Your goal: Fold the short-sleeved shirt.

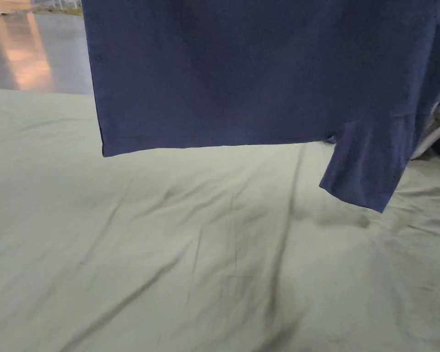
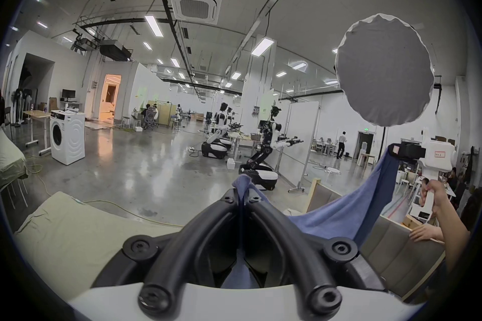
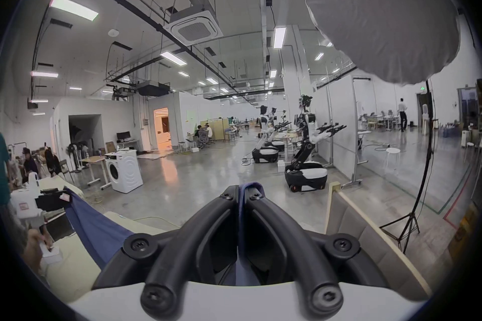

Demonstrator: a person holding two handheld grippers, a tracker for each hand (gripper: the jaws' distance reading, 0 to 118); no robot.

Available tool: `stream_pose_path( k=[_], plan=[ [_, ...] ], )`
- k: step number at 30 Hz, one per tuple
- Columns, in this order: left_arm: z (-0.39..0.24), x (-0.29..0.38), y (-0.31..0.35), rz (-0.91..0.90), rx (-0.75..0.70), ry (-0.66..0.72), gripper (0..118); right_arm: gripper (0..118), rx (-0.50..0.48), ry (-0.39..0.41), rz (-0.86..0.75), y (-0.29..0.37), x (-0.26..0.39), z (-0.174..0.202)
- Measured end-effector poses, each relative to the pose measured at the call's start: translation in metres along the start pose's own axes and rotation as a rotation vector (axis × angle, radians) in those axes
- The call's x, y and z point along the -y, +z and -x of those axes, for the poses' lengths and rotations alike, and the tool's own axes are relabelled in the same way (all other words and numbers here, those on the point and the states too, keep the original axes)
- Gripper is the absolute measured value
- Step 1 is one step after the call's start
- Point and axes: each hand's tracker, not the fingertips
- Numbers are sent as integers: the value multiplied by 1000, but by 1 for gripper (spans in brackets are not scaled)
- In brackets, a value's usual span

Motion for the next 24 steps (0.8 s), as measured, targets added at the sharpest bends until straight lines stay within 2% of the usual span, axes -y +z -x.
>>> stream_pose_path(
  k=[4,6,7,9,10,11,12,15,18,20,22,24],
  plan=[
    [5,23,5,32,42,9,3,5,-6,-19,51,13,29,-11],
    [6,40,11,56,79,75,3,5,-70,-62,76,26,44,-18],
    [6,49,16,64,102,96,3,5,-55,-71,77,35,53,-19],
    [3,73,28,80,144,137,3,5,-146,-95,114,50,71,-27],
    [2,84,34,115,167,149,3,5,-120,-93,120,60,82,-28],
    [1,95,42,116,178,134,3,5,-144,-87,150,68,93,-30],
    [-2,109,54,124,173,132,3,5,-168,-71,179,77,105,-32],
    [6,148,87,151,199,187,3,5,-210,-91,253,108,142,-42],
    [20,190,125,184,201,225,3,5,-238,-151,304,144,187,-56],
    [28,217,154,210,175,198,3,5,-238,-157,327,169,220,-67],
    [37,245,180,275,177,193,3,5,-246,-200,390,193,252,-77],
    [42,274,207,309,158,198,3,5,-237,-199,408,220,284,-82]
  ],
)
